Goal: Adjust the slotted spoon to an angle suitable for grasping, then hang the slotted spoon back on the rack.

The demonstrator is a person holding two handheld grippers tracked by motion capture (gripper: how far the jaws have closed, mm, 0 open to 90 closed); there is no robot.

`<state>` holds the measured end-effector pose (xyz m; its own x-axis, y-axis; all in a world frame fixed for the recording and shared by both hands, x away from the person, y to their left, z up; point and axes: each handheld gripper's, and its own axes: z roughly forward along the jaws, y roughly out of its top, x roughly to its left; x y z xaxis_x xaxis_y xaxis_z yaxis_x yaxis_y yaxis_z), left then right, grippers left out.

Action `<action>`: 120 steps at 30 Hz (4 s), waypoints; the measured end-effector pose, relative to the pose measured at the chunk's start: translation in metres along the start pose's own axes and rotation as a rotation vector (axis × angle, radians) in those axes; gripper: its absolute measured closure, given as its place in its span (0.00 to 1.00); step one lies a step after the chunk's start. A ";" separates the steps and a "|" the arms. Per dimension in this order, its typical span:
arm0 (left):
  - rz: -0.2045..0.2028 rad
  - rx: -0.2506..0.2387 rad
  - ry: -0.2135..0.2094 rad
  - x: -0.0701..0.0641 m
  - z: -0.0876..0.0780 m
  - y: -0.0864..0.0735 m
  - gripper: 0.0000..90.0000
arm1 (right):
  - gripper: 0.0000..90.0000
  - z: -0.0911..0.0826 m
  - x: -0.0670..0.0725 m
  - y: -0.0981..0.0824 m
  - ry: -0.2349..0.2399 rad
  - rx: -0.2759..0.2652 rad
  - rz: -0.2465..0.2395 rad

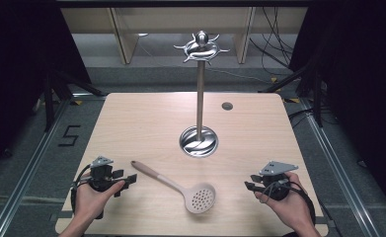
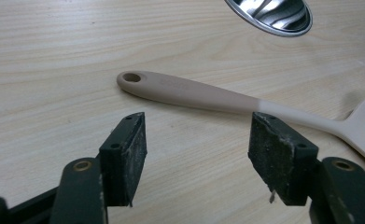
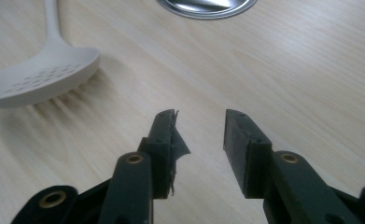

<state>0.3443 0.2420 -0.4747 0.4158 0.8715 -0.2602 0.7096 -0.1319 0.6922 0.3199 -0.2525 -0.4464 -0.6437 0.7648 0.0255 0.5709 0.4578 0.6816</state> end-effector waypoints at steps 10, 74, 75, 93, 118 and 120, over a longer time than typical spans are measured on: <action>-0.057 0.011 0.037 -0.005 0.009 0.016 0.36 | 0.67 0.002 -0.005 0.000 -0.006 -0.002 0.019; 0.429 0.413 -0.184 -0.143 0.092 0.014 1.00 | 0.60 0.014 -0.003 0.000 0.013 0.038 -0.010; 0.434 0.421 -0.185 -0.141 0.089 0.013 1.00 | 0.60 0.014 -0.003 0.000 0.013 0.038 -0.009; 0.409 0.465 -0.182 -0.124 0.072 0.003 1.00 | 0.59 0.016 -0.002 0.000 0.013 0.025 -0.003; 0.015 0.090 0.050 -0.018 -0.004 0.028 0.38 | 0.57 0.008 -0.008 -0.001 0.000 0.015 0.022; -0.021 0.105 0.041 -0.015 -0.002 0.027 0.35 | 0.57 0.008 -0.005 0.000 0.005 0.028 0.049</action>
<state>0.3560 0.2262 -0.4501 0.3785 0.8927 -0.2445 0.7745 -0.1608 0.6118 0.3271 -0.2532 -0.4525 -0.6176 0.7840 0.0620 0.6156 0.4328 0.6585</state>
